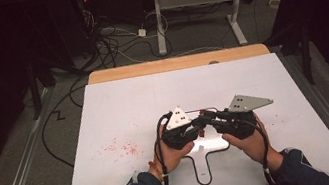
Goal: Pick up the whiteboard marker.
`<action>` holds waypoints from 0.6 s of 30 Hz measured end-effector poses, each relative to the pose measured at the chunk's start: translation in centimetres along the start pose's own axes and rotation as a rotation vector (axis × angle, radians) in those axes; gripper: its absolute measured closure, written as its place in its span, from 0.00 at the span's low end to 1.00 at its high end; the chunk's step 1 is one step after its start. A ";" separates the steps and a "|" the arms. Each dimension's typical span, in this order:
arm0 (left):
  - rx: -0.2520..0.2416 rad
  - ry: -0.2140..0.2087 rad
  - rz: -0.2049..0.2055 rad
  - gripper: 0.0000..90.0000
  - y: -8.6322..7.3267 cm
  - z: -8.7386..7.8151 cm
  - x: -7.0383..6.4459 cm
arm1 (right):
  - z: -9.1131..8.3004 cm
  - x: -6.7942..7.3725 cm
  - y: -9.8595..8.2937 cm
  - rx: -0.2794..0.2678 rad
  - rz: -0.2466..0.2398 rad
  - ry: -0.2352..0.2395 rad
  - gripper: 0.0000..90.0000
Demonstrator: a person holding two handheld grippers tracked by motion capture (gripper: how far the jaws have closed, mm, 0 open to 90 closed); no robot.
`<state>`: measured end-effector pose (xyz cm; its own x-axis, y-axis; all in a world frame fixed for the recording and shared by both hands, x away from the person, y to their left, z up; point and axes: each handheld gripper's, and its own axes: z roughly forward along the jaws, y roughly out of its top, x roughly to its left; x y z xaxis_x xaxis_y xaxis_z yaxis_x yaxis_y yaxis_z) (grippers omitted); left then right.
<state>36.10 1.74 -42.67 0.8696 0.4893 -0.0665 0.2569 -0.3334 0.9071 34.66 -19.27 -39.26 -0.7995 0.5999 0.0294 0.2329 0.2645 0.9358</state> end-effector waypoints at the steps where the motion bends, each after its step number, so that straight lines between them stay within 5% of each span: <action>1: 0.000 0.000 0.000 0.87 0.0 0.0 0.0 | -0.1 0.1 0.1 -0.005 -0.003 -0.009 0.77; 8: 0.006 0.055 -0.019 0.87 -0.8 -0.8 1.9 | -1.7 0.1 0.2 -0.029 -0.029 -0.011 0.59; 12: 0.002 0.088 -0.022 0.87 -1.1 -1.4 2.9 | -3.5 0.2 -1.1 0.004 -0.125 -0.065 0.49; 18: -0.005 0.123 -0.039 0.87 -1.4 -2.2 4.1 | -5.3 -0.1 -3.5 0.023 -0.197 -0.133 0.44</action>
<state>38.37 5.96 -43.26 0.8006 0.5972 -0.0500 0.2867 -0.3085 0.9070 31.03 -24.28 -40.68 -0.7509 0.6291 -0.2010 0.0933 0.4023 0.9107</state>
